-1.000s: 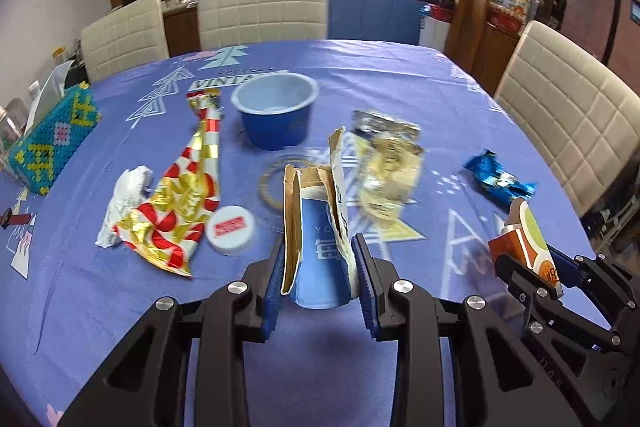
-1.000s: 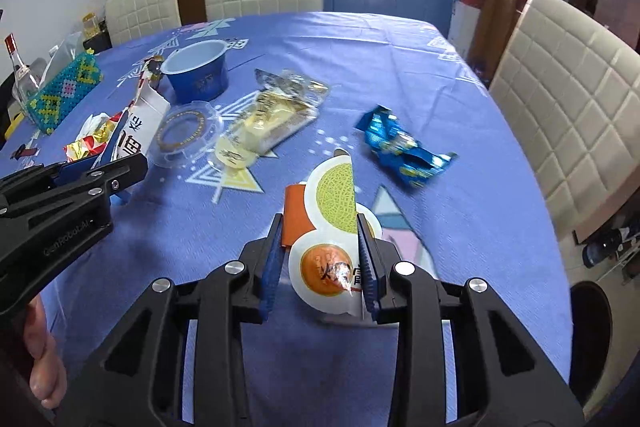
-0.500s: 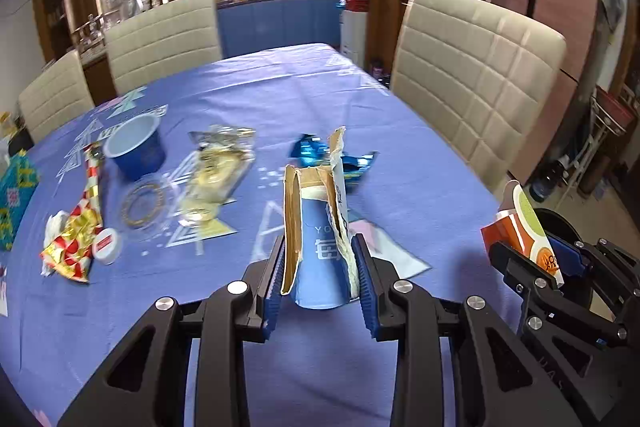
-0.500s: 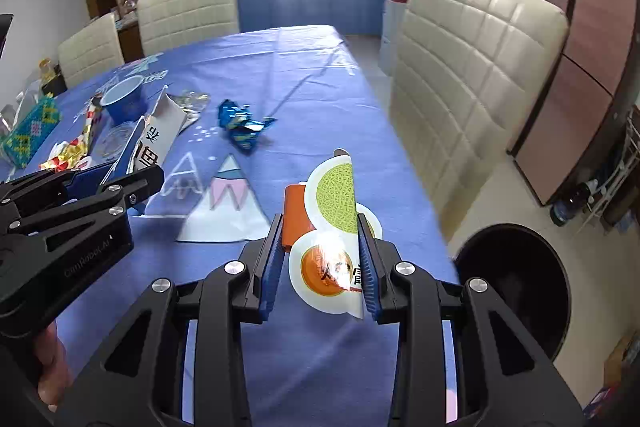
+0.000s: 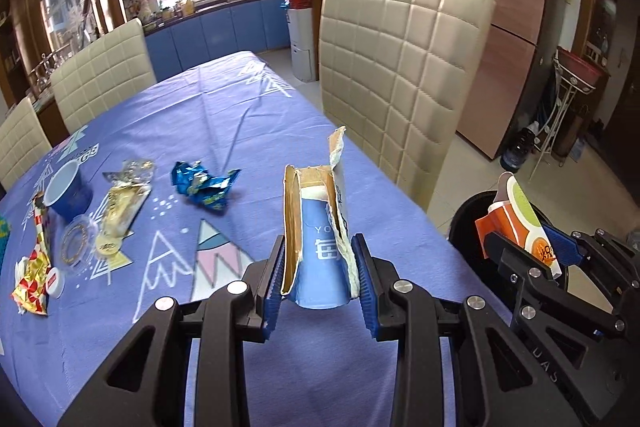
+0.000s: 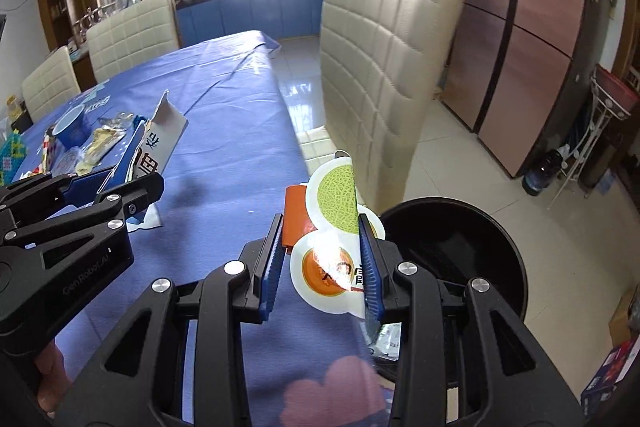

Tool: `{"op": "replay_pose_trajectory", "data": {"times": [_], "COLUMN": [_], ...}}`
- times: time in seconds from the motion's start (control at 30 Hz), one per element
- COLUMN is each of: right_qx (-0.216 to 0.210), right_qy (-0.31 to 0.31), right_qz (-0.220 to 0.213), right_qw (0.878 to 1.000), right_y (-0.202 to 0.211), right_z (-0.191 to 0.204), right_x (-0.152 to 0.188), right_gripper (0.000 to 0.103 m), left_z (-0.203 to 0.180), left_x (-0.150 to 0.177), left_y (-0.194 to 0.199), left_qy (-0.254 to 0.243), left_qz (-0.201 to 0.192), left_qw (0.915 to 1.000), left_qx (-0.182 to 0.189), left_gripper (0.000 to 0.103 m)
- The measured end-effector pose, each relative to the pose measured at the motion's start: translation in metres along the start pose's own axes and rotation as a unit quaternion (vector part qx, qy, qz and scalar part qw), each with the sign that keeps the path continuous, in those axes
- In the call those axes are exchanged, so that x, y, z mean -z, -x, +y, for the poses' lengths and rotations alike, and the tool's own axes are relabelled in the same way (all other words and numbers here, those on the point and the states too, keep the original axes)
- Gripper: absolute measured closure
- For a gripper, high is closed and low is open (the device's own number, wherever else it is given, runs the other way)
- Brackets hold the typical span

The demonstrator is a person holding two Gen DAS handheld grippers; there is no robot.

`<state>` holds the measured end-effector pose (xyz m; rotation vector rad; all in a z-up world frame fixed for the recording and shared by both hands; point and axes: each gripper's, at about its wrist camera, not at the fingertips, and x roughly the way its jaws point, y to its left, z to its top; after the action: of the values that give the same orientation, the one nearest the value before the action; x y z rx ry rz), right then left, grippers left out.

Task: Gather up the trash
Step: 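Carry both items to the bin and release the snack wrapper from right tool, then open the left tool over the bin to drop the blue paper packet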

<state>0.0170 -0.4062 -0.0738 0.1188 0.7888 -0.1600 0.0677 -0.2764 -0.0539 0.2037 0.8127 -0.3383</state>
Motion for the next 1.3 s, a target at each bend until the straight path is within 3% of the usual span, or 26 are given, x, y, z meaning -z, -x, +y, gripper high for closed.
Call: {"op": "replay_pose_trajectory", "data": {"times": [0.67, 0.7, 0.73, 0.77, 0.8, 0.9, 0.93, 1.0, 1.3], "right_qx": [0.059, 0.061, 0.062, 0.066, 0.071, 0.088, 0.097, 0.107, 0.115], "right_qy": [-0.059, -0.06, -0.062, -0.064, -0.064, -0.053, -0.051, -0.051, -0.072], "right_qz": [-0.002, -0.002, -0.005, -0.013, -0.022, -0.028, -0.029, -0.044, -0.04], "right_qw": [0.996, 0.996, 0.996, 0.996, 0.995, 0.994, 0.994, 0.992, 0.99], "right_y": [-0.007, -0.007, -0.006, -0.004, -0.001, 0.002, 0.002, 0.007, 0.007], "right_z": [-0.079, -0.08, -0.082, -0.084, -0.085, -0.086, -0.088, -0.09, -0.114], "right_x": [0.005, 0.006, 0.006, 0.007, 0.007, 0.007, 0.007, 0.009, 0.016], "right_gripper": [0.065, 0.061, 0.045, 0.038, 0.033, 0.03, 0.018, 0.007, 0.006], "left_z": [-0.076, -0.078, -0.08, -0.083, -0.085, -0.091, -0.094, -0.098, -0.121], "left_x": [-0.016, -0.016, -0.016, -0.016, -0.017, -0.017, -0.018, -0.018, -0.018], "left_y": [-0.018, -0.018, -0.019, -0.019, -0.02, -0.02, -0.02, -0.02, -0.021], "left_qy": [-0.047, -0.048, -0.05, -0.051, -0.053, -0.057, -0.058, -0.061, -0.079], "left_qz": [0.009, 0.01, 0.011, 0.011, 0.011, 0.01, 0.01, 0.009, 0.009], "left_qw": [0.9982, 0.9981, 0.9979, 0.9979, 0.9978, 0.9975, 0.9973, 0.9971, 0.9953], "left_qx": [0.036, 0.038, 0.039, 0.039, 0.039, 0.042, 0.043, 0.045, 0.054], "left_gripper": [0.071, 0.071, 0.071, 0.071, 0.071, 0.071, 0.071, 0.071, 0.071]}}
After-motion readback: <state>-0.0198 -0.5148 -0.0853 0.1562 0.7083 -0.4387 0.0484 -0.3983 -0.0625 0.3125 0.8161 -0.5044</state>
